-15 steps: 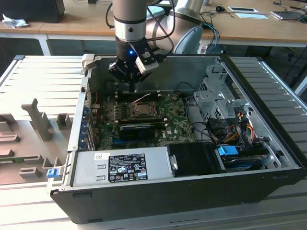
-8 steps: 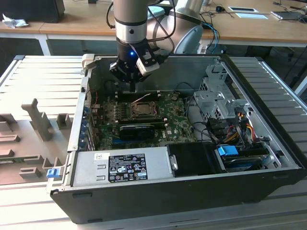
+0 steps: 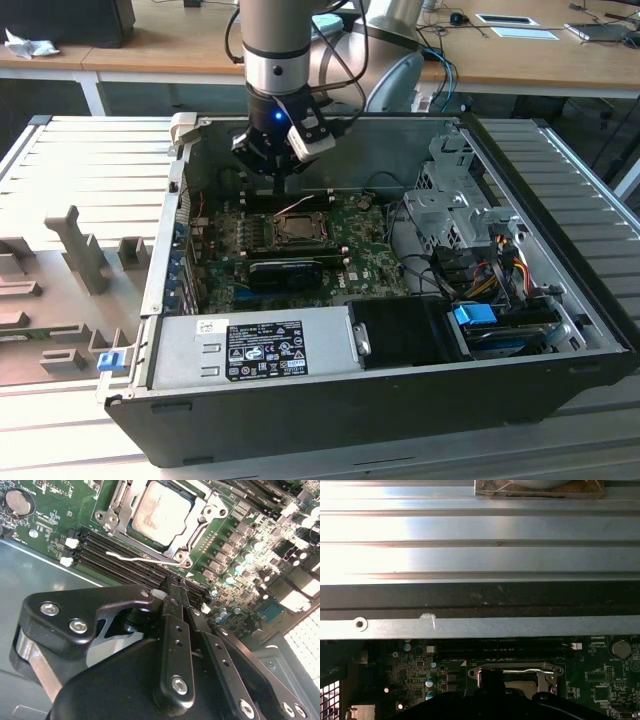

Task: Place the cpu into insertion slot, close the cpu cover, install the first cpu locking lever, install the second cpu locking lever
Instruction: 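Install the first cpu locking lever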

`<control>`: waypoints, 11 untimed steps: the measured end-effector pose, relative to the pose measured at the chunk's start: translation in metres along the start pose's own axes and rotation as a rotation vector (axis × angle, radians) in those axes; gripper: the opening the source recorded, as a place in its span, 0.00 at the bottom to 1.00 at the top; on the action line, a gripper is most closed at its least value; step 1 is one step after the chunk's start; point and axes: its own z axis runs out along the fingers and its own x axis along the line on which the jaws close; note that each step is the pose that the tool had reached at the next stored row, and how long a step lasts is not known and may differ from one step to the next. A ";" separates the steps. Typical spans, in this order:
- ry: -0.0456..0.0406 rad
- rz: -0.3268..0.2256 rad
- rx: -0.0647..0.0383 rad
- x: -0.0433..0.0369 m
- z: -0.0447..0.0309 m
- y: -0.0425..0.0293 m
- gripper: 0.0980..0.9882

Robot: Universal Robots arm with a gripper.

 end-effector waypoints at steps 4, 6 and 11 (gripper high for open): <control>0.0000 0.000 0.000 -0.0028 0.0001 0.0000 0.01; -0.0001 0.000 0.000 -0.0044 0.0002 0.0001 0.01; 0.0000 0.000 -0.010 -0.0079 0.0009 -0.0001 0.01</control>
